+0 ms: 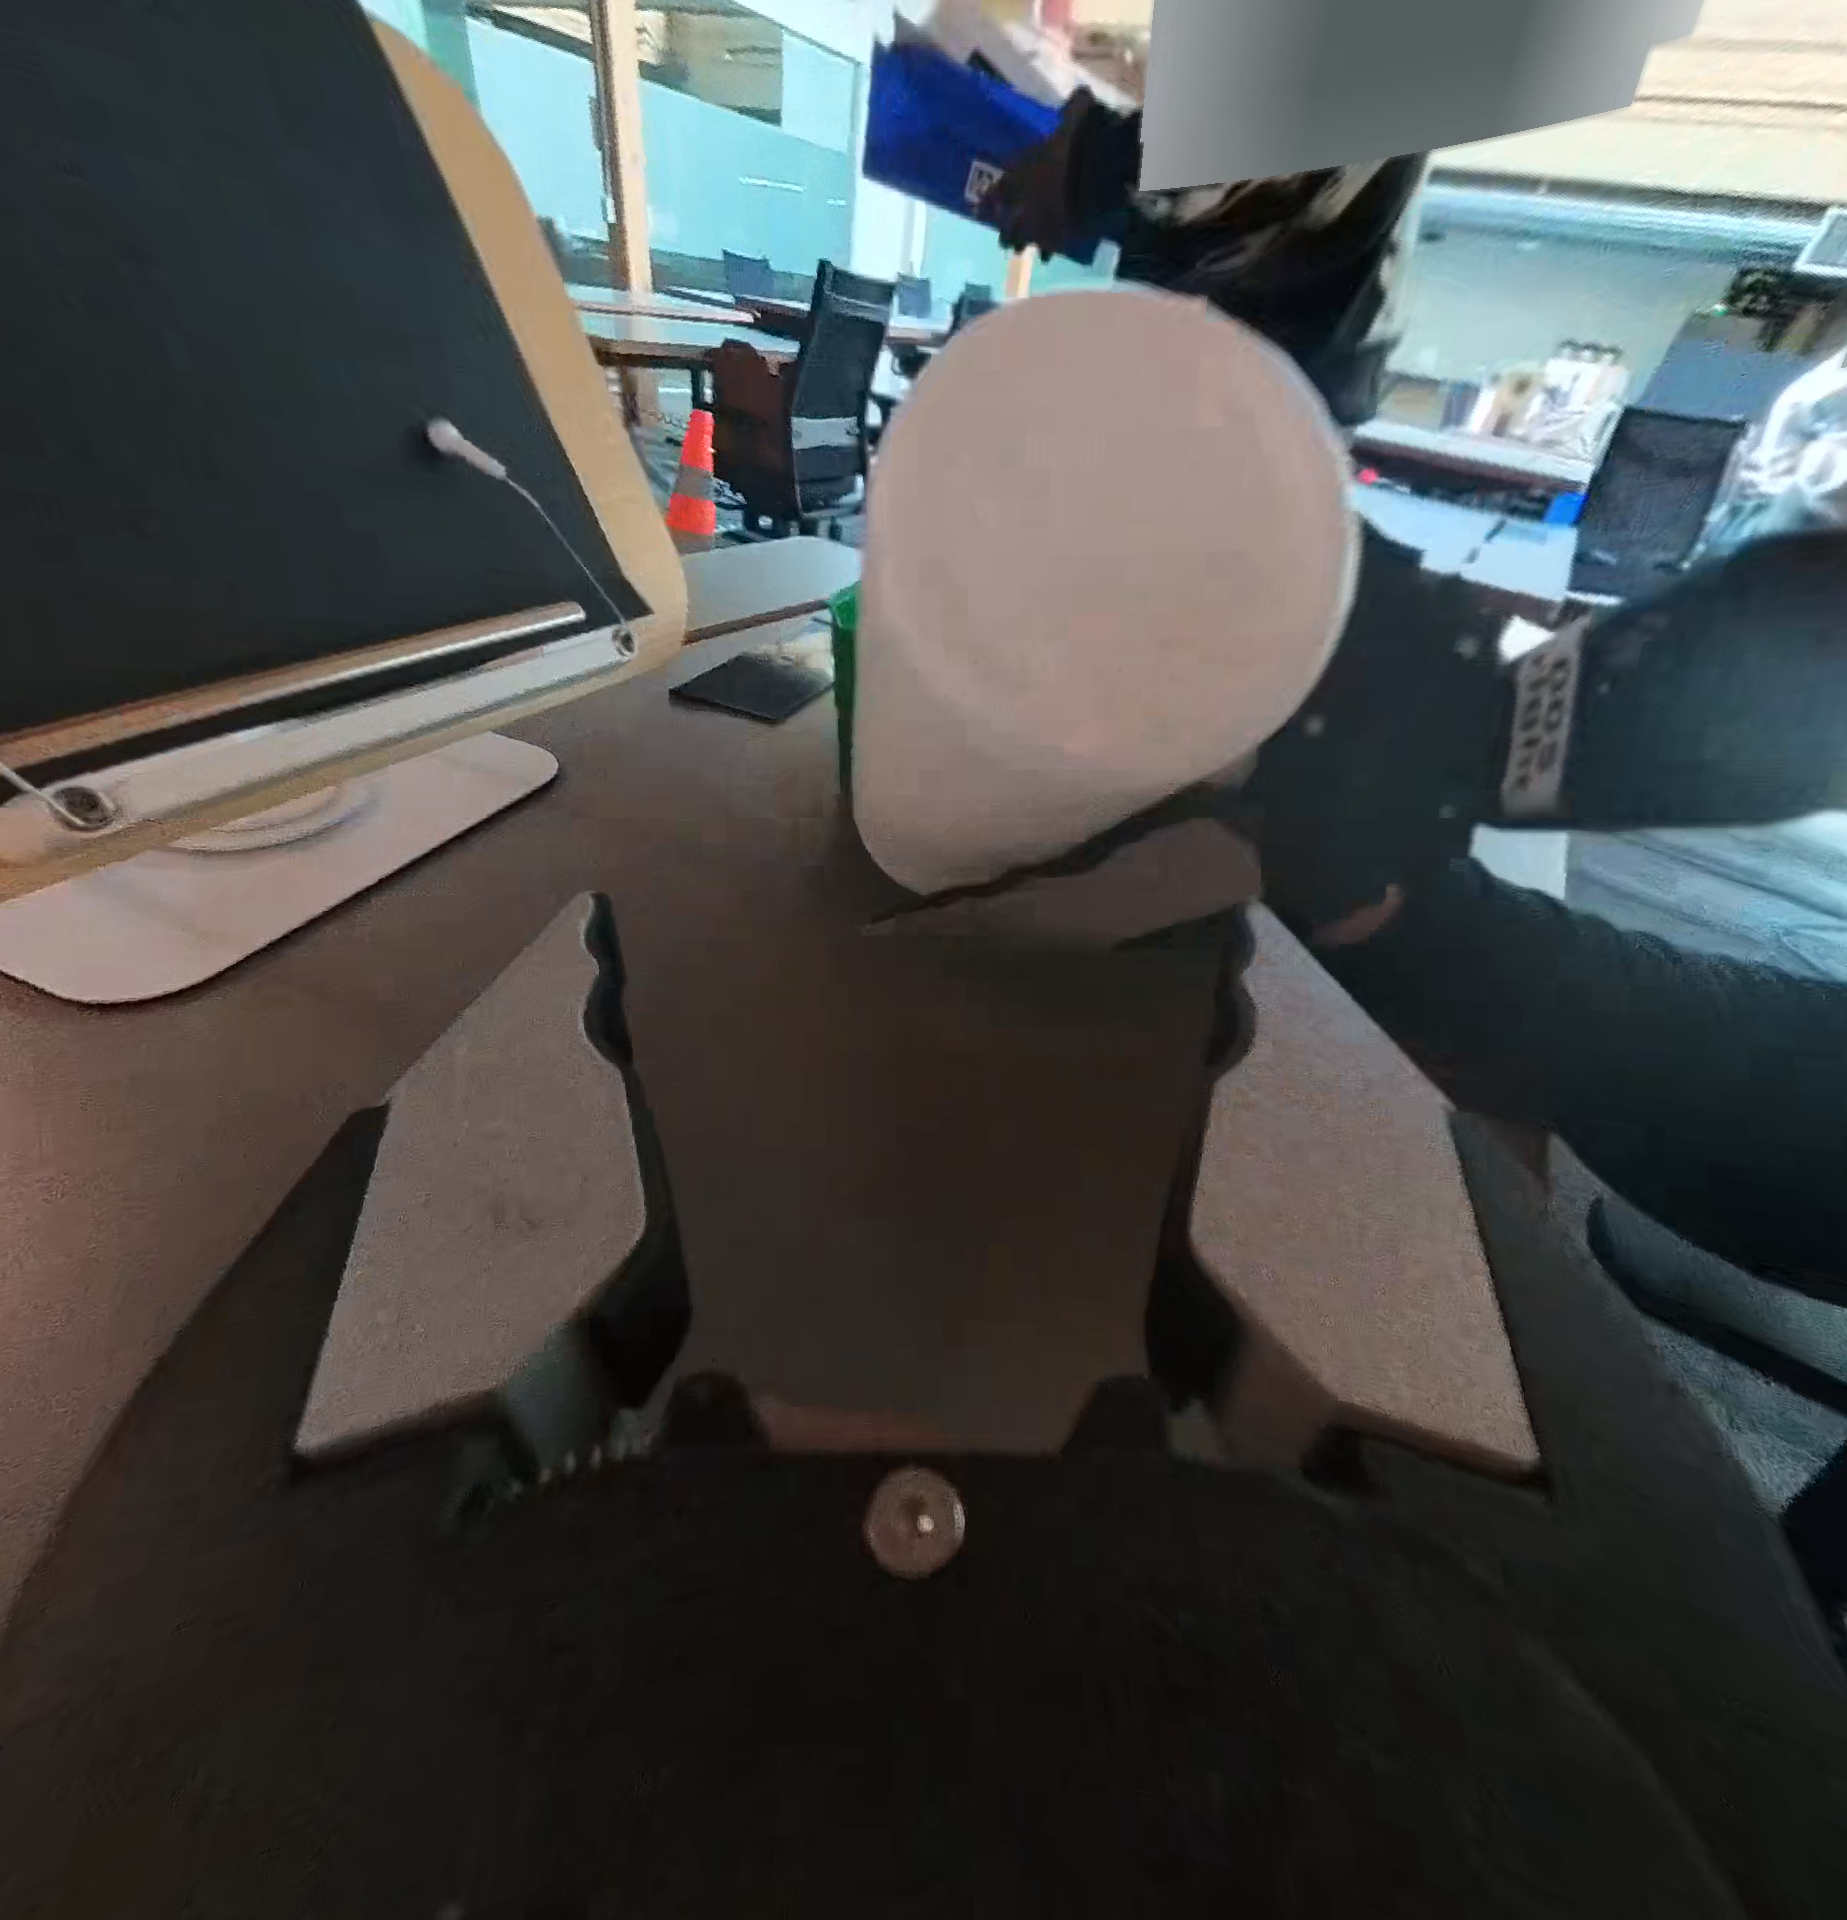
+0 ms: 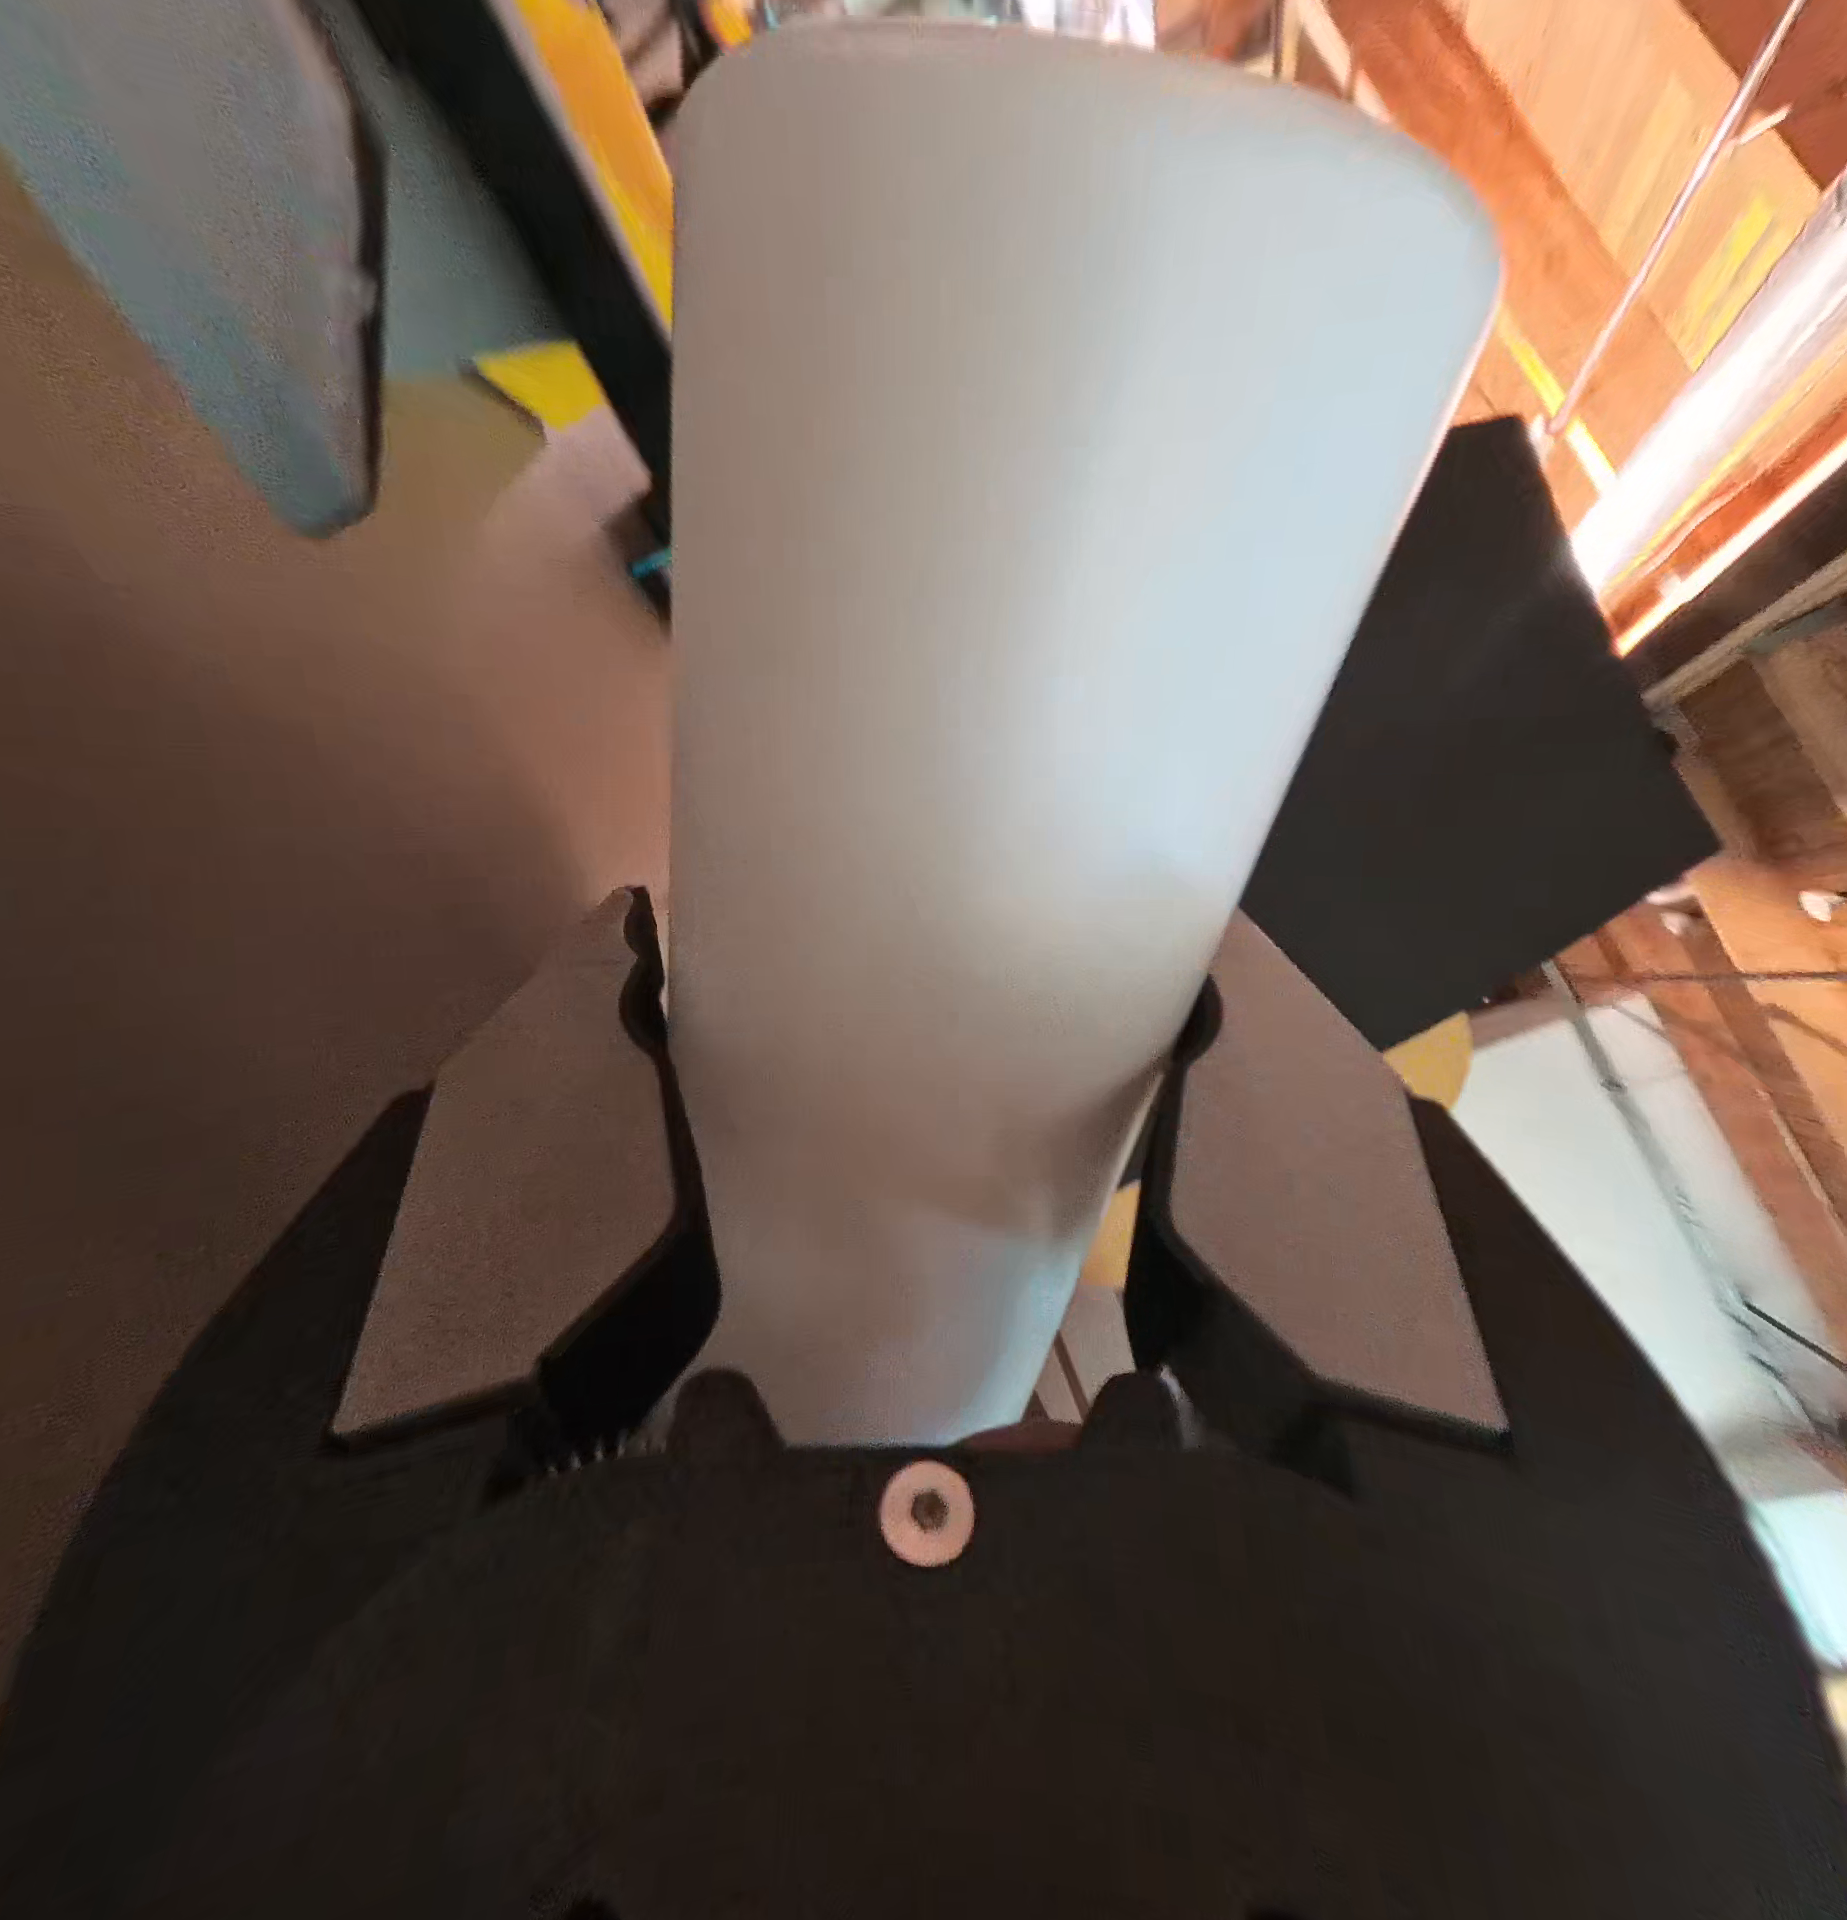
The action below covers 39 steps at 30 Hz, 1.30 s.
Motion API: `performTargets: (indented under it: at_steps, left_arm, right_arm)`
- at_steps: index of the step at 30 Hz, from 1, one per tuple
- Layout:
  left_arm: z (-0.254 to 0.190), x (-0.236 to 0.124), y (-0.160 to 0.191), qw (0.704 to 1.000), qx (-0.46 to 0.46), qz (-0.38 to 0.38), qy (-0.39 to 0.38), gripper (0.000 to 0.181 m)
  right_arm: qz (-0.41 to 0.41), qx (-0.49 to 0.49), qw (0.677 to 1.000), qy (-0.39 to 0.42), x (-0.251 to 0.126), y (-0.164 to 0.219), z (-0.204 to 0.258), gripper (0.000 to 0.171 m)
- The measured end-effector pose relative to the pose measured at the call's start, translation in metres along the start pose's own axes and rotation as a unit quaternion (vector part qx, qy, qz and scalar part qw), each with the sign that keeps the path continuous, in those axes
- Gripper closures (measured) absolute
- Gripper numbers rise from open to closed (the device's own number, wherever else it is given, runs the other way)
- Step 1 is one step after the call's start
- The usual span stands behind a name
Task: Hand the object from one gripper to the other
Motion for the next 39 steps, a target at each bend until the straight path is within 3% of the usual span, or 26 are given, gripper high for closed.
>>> performTargets:
  at_steps: [4,7,9,13,16,18,20,24,26,27,30,31,32,35,37,39]
  left_arm:
    - [-0.012,0.009,0.000,0.999,-0.013,-0.010,-0.033,0.062]
    - [-0.011,0.016,-0.002,0.999,-0.036,-0.037,-0.010,0.061]
    - [-0.015,0.017,-0.005,0.998,-0.033,-0.055,0.016,0.072]
    - [-0.016,0.016,-0.007,0.998,0.019,-0.058,0.022,0.078]
    - [-0.023,0.012,-0.015,0.987,0.150,-0.035,-0.044,0.080]
    - [-0.029,0.008,-0.021,0.955,0.272,-0.016,-0.113,0.081]
    - [-0.034,0.003,-0.025,0.897,0.402,0.003,-0.184,0.082]
    - [-0.032,-0.007,-0.033,0.811,0.527,-0.007,-0.256,0.082]
    - [-0.029,-0.014,-0.034,0.751,0.593,-0.013,-0.290,0.082]
    - [-0.030,-0.016,-0.032,0.719,0.627,-0.012,-0.299,0.082]
    - [-0.042,-0.019,-0.024,0.654,0.693,-0.023,-0.302,0.082]
    - [-0.047,-0.018,-0.019,0.633,0.713,-0.027,-0.300,0.082]
    - [-0.053,-0.016,-0.013,0.613,0.732,-0.030,-0.296,0.082]
    - [-0.066,-0.005,0.007,0.571,0.771,-0.036,-0.279,0.082]
    - [-0.071,0.000,0.015,0.553,0.786,-0.050,-0.272,0.082]
    - [-0.073,0.002,0.021,0.553,0.791,-0.055,-0.256,0.082]
  right_arm:
    - [0.072,-0.048,0.995,0.046,0.008,0.001,0.002,0.075]
    - [0.055,-0.137,0.987,0.059,0.004,-0.013,0.018,0.075]
    - [0.056,-0.164,0.983,0.060,0.004,-0.017,0.026,0.075]
    - [0.035,-0.126,0.991,0.038,0.004,-0.017,0.027,0.076]
    - [0.013,-0.105,0.993,0.053,0.001,-0.020,0.026,0.082]
    - [-0.028,-0.090,0.993,0.065,-0.004,-0.022,0.025,0.089]
    - [-0.075,-0.065,0.992,0.074,-0.011,-0.021,0.022,0.100]
    - [-0.084,0.144,0.983,-0.080,-0.012,-0.010,0.009,0.067]
    - [-0.097,0.278,0.934,-0.205,-0.015,-0.003,0.005,0.063]
    - [-0.120,0.349,0.886,-0.280,-0.019,-0.004,0.005,0.055]
    - [-0.198,0.557,0.687,-0.423,-0.025,-0.006,-0.013,0.056]
    - [-0.215,0.598,0.631,-0.445,-0.024,-0.006,-0.017,0.056]
    - [-0.223,0.619,0.595,-0.461,-0.022,-0.008,-0.017,0.054]
    - [-0.239,0.628,0.556,-0.490,-0.020,-0.023,-0.007,0.038]
    - [-0.237,0.650,0.538,-0.482,-0.012,-0.024,-0.002,0.054]
    - [-0.231,0.687,0.480,-0.494,-0.004,-0.017,0.004,0.071]
Point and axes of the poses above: each gripper's, where its closed fingertips meet, x out along the fingers, y out of its underside, z = x × y across the jaws, the point moved 5 cm from there along -x, back along the fingers, and after that the axes turned 8 degrees about z, right-handed, at the moved point
